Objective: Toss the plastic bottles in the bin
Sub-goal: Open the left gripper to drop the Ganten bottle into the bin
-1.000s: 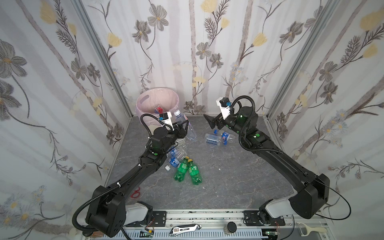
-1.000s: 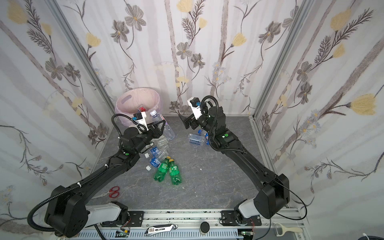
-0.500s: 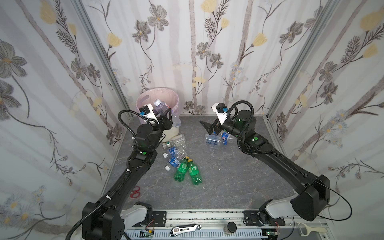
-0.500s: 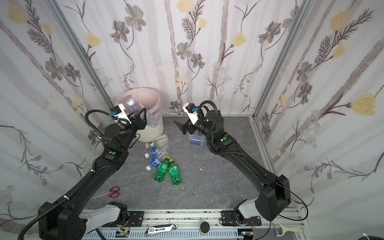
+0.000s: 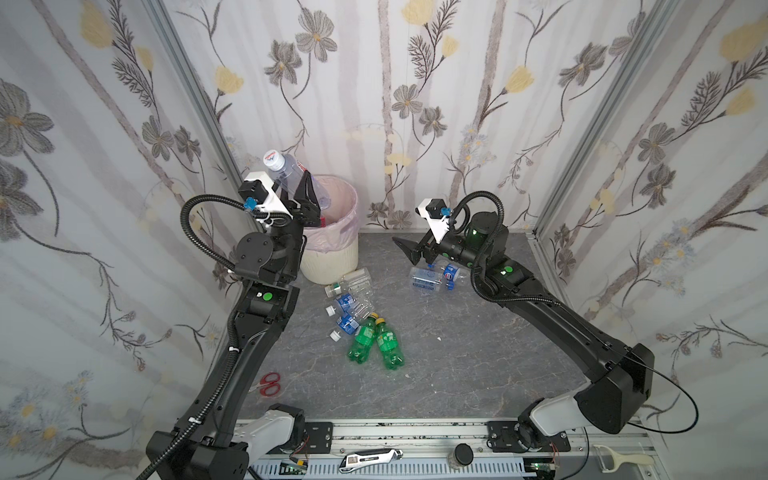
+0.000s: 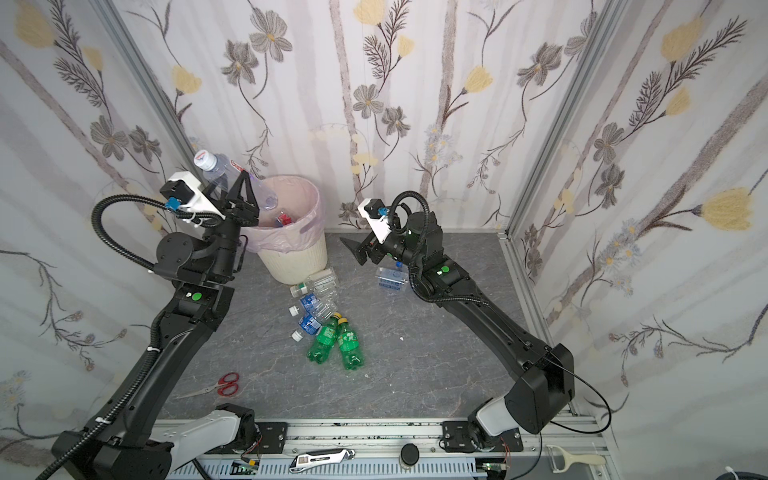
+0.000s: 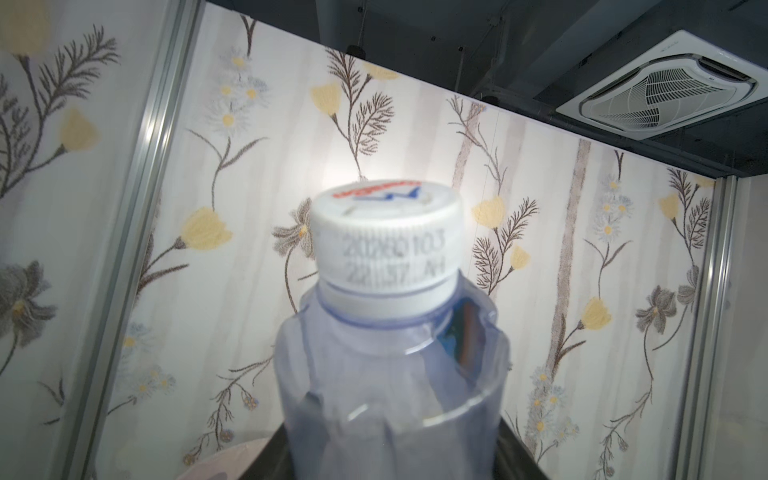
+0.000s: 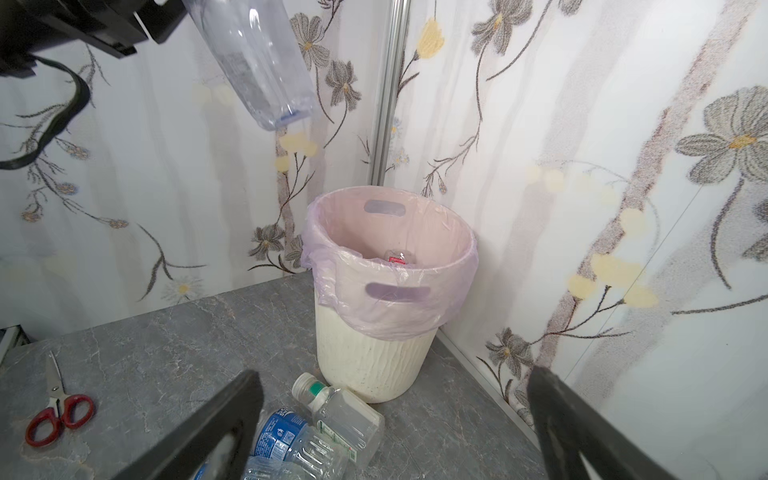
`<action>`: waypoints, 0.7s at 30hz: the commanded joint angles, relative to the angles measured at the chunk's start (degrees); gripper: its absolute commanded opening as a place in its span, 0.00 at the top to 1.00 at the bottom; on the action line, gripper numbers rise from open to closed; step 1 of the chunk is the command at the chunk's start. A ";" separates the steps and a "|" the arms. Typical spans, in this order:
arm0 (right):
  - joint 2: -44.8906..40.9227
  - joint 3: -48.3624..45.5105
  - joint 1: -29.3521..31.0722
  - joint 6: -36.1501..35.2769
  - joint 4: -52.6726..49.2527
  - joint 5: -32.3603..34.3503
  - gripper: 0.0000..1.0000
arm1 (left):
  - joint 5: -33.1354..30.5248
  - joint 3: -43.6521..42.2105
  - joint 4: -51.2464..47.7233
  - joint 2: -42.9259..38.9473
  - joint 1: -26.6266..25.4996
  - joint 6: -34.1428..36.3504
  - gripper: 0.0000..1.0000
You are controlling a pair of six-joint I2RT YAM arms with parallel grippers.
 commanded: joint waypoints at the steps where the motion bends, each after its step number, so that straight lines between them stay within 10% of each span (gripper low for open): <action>1: 0.66 0.32 0.20 -0.53 0.18 -0.23 0.00 | -3.20 2.55 1.49 0.46 0.14 5.80 0.48; 8: 1.04 0.38 0.24 -0.96 -0.23 0.58 0.00 | -4.29 6.81 1.22 8.37 3.34 4.60 0.47; 15: -0.17 -0.21 0.49 -1.36 -0.86 1.24 0.00 | 0.79 16.68 -13.88 22.65 11.84 -10.01 0.01; 21: -0.47 -0.71 0.55 -1.58 -0.41 1.84 0.00 | 4.15 15.68 -13.40 19.82 11.74 -12.29 0.00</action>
